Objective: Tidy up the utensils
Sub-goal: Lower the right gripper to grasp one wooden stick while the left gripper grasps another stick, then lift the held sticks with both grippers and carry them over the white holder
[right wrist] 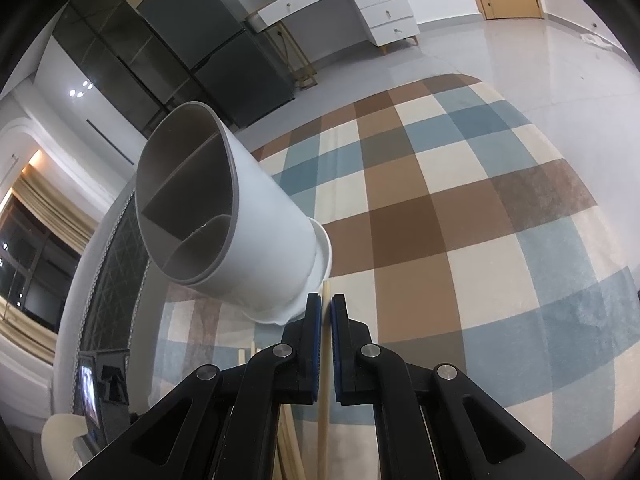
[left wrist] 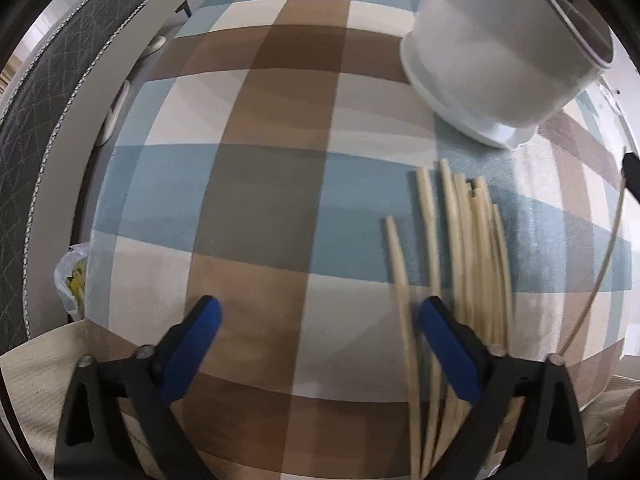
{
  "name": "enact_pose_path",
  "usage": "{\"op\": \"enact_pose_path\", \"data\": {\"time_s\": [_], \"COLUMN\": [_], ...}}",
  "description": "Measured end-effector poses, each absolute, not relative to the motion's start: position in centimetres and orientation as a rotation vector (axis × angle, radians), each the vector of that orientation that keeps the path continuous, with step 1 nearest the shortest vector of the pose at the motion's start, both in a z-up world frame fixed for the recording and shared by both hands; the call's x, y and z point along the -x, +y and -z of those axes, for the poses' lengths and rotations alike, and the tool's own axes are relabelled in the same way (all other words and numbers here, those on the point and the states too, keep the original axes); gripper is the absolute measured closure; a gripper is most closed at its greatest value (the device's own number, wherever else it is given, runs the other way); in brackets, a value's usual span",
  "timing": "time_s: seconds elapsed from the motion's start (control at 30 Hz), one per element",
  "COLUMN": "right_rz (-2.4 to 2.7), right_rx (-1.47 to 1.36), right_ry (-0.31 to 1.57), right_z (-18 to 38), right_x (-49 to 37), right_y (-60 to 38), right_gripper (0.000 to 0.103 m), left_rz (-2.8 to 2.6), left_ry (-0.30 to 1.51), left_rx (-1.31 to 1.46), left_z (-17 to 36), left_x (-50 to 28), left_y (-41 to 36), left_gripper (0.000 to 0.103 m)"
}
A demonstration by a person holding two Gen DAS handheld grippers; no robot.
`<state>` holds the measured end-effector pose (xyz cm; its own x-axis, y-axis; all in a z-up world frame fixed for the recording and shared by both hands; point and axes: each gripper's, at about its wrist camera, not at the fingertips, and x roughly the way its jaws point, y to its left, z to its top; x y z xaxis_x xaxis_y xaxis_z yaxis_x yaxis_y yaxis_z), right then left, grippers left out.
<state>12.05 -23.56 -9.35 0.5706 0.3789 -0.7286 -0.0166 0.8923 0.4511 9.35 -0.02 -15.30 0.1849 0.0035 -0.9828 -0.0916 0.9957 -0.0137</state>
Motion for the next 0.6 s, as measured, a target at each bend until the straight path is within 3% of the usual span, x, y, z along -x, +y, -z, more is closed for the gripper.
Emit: {"op": "enact_pose_path", "data": {"time_s": [0.07,0.13,0.17,0.23,0.27,0.33,0.6], "right_rz": [-0.242,-0.247,-0.250,-0.255,-0.258,-0.265,-0.286], "right_rx": [-0.424,-0.415,-0.405,-0.382,-0.372,-0.362,-0.303], "right_ry": [0.940,0.937,0.933,0.921,0.913,0.896,0.778], "right_z": [9.3,9.2,9.0,8.7,8.5,8.1,5.5], "right_x": [-12.0,-12.0,-11.9,-11.7,-11.5,-11.1,-8.0], "right_y": [-23.5,-23.4,-23.3,-23.1,-23.0,-23.0,-22.5], "right_gripper": [0.099,0.099,0.099,0.099,0.099,0.099,0.099], "left_rz": [-0.045,-0.019,-0.010,0.010,0.025,0.042,0.126], "left_ry": [1.369,1.349,1.342,1.330,1.331,1.332,1.130], "left_rx": [0.059,0.041,0.035,0.027,0.029,0.046,0.153], "left_z": [14.9,14.5,14.3,14.2,14.2,14.3,10.3], "left_x": [-9.8,-10.3,-10.6,-10.9,-11.2,-11.5,-9.7], "left_y": [-0.5,-1.1,-1.4,-1.7,-1.9,-2.1,-1.1], "left_gripper": [0.025,0.050,0.056,0.090,0.097,0.102,0.103]}}
